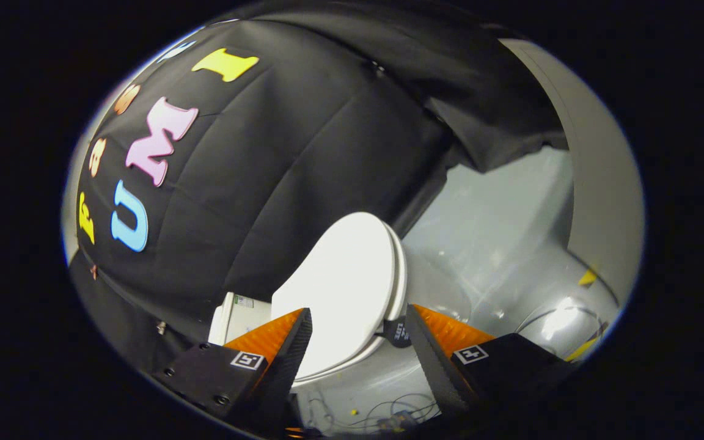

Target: Open the toilet lid.

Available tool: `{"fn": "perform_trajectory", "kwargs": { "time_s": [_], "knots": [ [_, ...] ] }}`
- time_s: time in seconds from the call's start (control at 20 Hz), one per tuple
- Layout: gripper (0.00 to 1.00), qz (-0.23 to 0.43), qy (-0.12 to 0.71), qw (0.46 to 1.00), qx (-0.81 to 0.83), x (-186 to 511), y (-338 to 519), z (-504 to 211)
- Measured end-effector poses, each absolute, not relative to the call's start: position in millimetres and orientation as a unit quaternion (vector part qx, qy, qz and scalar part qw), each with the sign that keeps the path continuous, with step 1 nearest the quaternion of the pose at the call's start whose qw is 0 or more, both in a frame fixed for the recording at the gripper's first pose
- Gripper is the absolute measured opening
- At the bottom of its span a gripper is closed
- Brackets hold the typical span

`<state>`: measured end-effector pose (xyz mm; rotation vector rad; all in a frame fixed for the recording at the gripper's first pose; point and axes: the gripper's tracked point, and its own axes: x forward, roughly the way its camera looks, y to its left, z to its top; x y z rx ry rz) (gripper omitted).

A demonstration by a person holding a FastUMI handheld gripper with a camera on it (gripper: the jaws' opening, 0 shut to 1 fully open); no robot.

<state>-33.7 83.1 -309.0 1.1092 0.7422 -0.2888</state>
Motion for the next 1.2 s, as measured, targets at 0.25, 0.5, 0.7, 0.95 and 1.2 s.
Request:
{"fn": "perform_trajectory", "kwargs": {
  "time_s": [0.25,0.5,0.7,0.95,1.2],
  "knots": [
    [0.96,-0.167,0.370,0.687,0.602,-49,97,-352],
    [0.72,-0.205,0.363,0.662,0.623,-52,89,-380],
    [0.35,-0.205,0.370,0.634,0.647,-50,97,-388],
    [0.35,-0.191,0.423,0.591,0.660,-52,126,-405],
    [0.06,-0.179,0.418,0.631,0.629,-51,116,-398]
  ]
}}
